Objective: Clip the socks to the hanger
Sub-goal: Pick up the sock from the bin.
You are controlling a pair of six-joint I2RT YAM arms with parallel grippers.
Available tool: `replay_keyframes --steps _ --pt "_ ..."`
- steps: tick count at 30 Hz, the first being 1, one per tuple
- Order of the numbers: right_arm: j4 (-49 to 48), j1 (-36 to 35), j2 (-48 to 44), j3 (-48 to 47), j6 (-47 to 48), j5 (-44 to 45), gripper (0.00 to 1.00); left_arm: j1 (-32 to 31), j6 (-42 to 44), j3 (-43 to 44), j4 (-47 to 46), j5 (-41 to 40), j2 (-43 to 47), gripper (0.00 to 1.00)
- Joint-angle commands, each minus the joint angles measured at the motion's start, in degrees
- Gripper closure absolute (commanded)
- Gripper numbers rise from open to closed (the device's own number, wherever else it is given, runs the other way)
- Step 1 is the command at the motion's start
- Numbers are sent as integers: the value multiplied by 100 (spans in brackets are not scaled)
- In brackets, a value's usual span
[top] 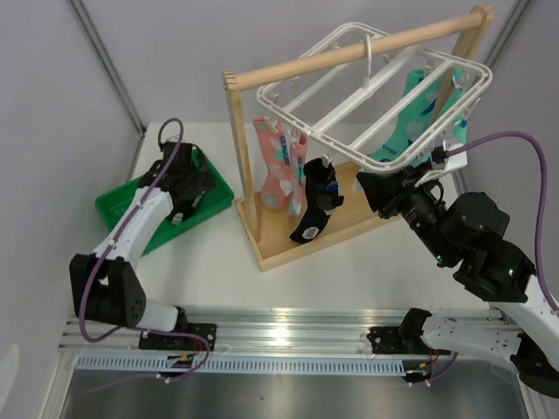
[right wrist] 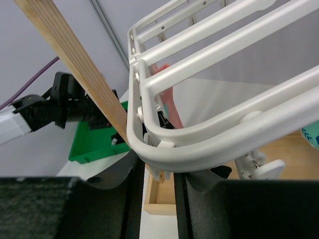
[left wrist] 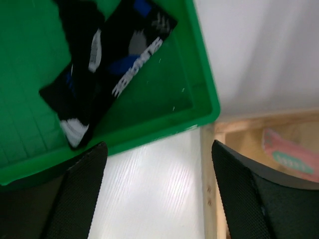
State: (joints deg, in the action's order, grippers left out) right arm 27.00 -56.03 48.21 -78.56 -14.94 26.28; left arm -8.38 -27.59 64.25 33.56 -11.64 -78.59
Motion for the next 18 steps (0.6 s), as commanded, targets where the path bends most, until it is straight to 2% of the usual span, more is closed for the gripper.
replay_keyframes --steps 1,2,7,11,18 --pt "-169 4 -127 34 -9 17 100 47 421 852 63 57 -639 15" --pt "-178 4 -153 43 -9 -9 100 65 465 1218 141 4 -832 17" --pt "-125 4 -145 34 -35 -62 100 196 746 1941 466 -49 -1974 26" --pt "-99 4 -145 17 -79 -123 100 337 878 2600 687 21 -2888 27" --pt "-55 4 -92 -10 -114 -106 100 408 1054 3357 1012 -5 -3847 26"
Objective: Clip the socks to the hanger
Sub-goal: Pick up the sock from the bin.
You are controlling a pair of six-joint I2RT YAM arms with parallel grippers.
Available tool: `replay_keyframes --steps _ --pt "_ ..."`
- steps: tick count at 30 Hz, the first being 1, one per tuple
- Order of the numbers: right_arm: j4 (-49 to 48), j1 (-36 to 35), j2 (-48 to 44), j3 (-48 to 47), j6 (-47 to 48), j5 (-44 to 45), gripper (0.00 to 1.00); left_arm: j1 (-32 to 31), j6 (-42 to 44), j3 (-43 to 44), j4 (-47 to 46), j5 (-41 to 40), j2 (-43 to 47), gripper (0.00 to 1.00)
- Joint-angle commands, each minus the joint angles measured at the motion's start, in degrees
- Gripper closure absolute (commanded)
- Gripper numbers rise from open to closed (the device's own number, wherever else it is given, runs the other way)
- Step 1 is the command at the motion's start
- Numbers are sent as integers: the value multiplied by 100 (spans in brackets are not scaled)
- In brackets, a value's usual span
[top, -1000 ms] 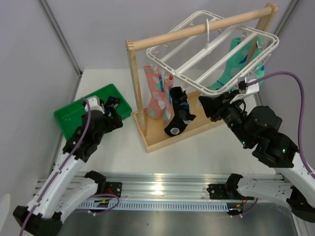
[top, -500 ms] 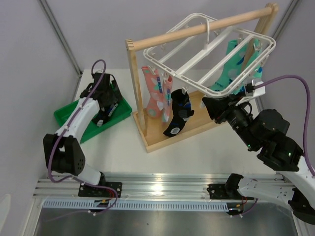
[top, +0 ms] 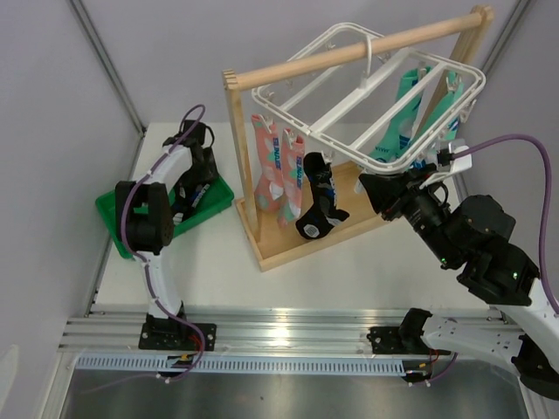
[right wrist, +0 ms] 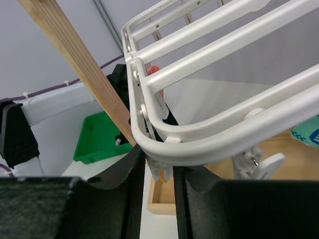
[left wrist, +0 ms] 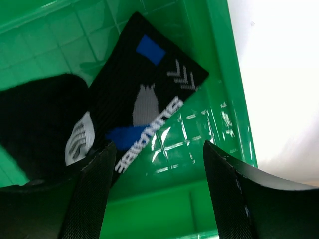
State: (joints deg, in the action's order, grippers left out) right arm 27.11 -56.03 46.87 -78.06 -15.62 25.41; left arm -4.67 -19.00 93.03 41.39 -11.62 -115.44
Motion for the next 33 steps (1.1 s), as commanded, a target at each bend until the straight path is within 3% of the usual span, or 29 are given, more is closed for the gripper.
replay_keyframes --steps 1,12,14,19,22,23,25,33 --pt "-66 4 50 -69 -47 -45 100 53 195 635 290 -51 -242 26" --pt "-31 4 59 -130 -99 -18 100 185 336 1138 713 132 -1086 26" --pt "-31 4 68 -130 -99 -18 100 229 345 1173 757 221 -1165 30" --pt "-39 4 68 -139 -117 -36 100 238 301 1322 1091 326 -1332 47" --pt "-57 4 68 -122 -126 -62 100 238 283 1279 1222 344 -1385 68" --pt "-74 4 76 -122 -117 -54 100 247 275 1218 1197 344 -1368 85" --pt "-66 4 85 -113 -117 -62 100 256 283 1086 1092 336 -1227 99" --pt "-92 4 76 -95 -82 -45 100 282 187 700 863 28 54 99"
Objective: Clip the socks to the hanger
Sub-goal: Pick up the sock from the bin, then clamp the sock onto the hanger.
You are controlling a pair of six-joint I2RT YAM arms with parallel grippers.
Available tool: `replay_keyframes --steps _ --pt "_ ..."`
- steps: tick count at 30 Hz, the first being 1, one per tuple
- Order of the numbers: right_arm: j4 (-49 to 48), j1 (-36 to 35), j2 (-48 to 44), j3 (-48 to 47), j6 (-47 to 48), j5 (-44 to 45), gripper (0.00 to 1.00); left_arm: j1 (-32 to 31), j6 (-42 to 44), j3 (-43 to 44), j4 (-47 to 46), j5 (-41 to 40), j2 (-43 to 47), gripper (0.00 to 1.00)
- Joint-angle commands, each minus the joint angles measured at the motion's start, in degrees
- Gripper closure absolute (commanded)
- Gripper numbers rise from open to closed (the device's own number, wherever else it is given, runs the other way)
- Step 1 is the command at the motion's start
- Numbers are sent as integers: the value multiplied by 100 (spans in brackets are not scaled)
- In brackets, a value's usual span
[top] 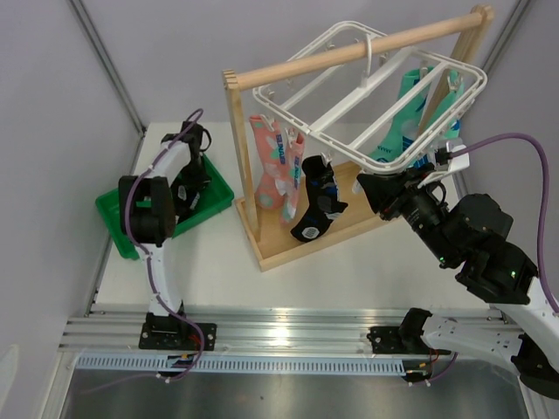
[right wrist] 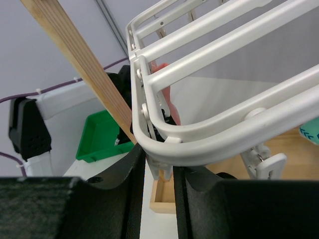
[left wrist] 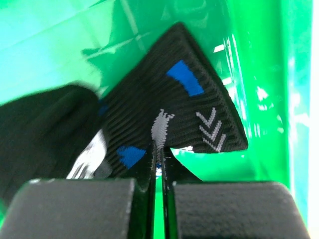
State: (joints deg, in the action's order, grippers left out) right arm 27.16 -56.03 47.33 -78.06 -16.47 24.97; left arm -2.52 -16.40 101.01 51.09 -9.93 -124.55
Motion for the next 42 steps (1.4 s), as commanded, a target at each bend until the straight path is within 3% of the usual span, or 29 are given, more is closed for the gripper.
replay_keyframes --steps 1,7,11,15,22,27,30,35,42 --pt "-123 4 31 -104 12 -1 100 68 -187 -169 -160 -97 1420 99" --pt "-193 4 4 -86 74 60 100 -336 -512 -1397 -811 35 3417 99" --pt "-193 4 -5 -130 117 60 100 -652 -496 -2049 -1250 -17 5295 99" --pt "-184 4 -5 -148 179 113 100 -1152 -153 -2252 -1558 281 6536 99" --pt "-185 4 13 -227 258 192 100 -2128 427 -2051 -1673 1572 7707 99" --pt "-184 4 13 -289 267 184 100 -2760 542 -2024 -1778 3090 8034 99" --pt "-211 4 31 -297 258 166 100 -3321 489 -2252 -2136 3436 7982 99" --pt "-237 4 101 -350 276 131 100 -4490 612 -2665 -2595 2981 7316 99" --pt "-255 4 162 -403 232 43 100 -5495 902 -2675 -3017 2119 6165 99"
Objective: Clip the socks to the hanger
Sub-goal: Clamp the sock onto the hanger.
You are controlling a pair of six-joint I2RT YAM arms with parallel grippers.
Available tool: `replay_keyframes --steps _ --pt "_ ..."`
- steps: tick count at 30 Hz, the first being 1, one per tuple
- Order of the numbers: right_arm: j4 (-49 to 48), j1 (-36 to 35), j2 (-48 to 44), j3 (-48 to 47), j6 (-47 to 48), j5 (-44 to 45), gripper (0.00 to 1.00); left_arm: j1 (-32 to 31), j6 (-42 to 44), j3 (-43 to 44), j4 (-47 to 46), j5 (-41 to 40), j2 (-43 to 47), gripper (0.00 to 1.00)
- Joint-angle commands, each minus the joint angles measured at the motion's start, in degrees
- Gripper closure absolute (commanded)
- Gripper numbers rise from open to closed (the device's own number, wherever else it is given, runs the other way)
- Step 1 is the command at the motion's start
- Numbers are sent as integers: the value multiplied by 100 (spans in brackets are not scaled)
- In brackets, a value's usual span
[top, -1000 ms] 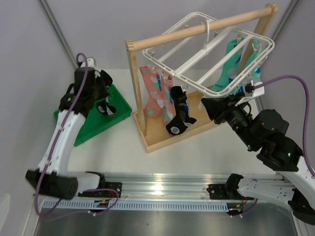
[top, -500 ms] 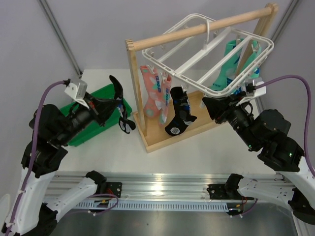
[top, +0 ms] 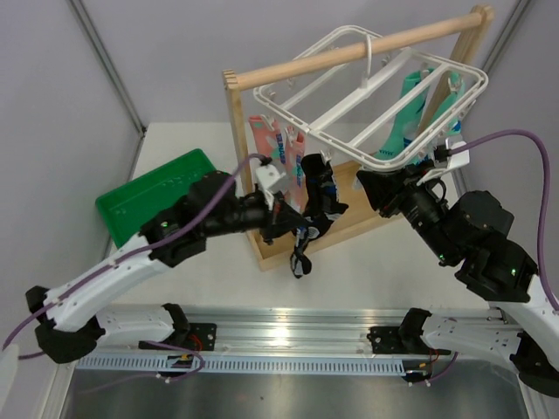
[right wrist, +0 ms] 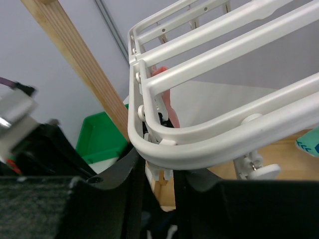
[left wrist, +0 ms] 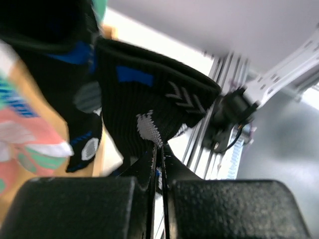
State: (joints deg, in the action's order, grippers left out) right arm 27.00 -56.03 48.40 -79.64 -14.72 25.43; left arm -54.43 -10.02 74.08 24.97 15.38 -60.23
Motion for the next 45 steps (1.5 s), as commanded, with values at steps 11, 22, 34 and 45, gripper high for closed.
replay_keyframes --steps 11,22,34,45 --pt "-178 4 169 -219 48 93 100 -963 817 370 -659 -1511 -1079 99" --pt "-134 4 178 -96 -4 234 100 -1069 941 554 -1012 -1968 -1140 99" --pt "-239 4 231 -8 13 305 100 -1122 897 598 -1108 -1916 -1114 99" --pt "-319 4 231 89 4 401 100 -1166 862 669 -1161 -1872 -1097 99"
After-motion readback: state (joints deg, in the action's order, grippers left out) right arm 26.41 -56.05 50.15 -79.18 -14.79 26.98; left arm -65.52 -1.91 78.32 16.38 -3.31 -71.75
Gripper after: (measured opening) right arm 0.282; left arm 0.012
